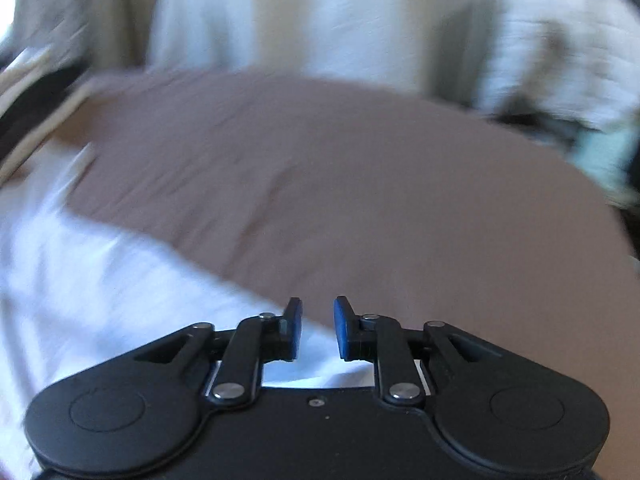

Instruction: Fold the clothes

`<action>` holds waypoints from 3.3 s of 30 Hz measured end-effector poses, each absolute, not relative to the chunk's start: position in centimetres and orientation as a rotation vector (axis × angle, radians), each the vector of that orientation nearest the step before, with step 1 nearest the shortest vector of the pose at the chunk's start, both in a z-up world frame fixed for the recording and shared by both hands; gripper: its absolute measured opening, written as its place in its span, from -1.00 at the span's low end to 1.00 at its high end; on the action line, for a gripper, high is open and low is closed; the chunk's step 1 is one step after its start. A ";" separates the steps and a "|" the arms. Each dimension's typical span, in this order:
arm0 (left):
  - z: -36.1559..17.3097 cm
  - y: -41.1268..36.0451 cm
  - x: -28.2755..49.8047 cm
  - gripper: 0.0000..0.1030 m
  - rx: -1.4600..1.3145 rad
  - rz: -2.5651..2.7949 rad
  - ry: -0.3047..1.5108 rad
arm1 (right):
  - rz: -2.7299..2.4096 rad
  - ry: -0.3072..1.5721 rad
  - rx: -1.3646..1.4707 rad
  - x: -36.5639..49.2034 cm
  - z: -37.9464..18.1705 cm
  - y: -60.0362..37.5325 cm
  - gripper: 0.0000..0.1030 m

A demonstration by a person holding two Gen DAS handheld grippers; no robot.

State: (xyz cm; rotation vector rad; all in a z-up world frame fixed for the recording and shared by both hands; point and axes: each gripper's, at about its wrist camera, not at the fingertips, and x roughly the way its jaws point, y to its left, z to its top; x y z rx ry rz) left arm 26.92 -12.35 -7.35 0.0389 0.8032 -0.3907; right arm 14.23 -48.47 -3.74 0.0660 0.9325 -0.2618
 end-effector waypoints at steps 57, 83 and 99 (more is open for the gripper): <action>-4.0 -13.6 33.7 -0.48 -0.161 -0.367 0.703 | -0.768 0.635 -0.045 19.6 -4.5 -50.1 0.04; -7.3 -1.1 23.8 0.19 -0.211 -0.363 0.830 | 0.046 0.779 -0.173 36.7 -8.9 -24.2 0.25; -7.4 -0.4 24.3 0.19 -0.149 -0.356 0.779 | -0.275 0.765 0.100 37.2 -6.1 -28.1 0.30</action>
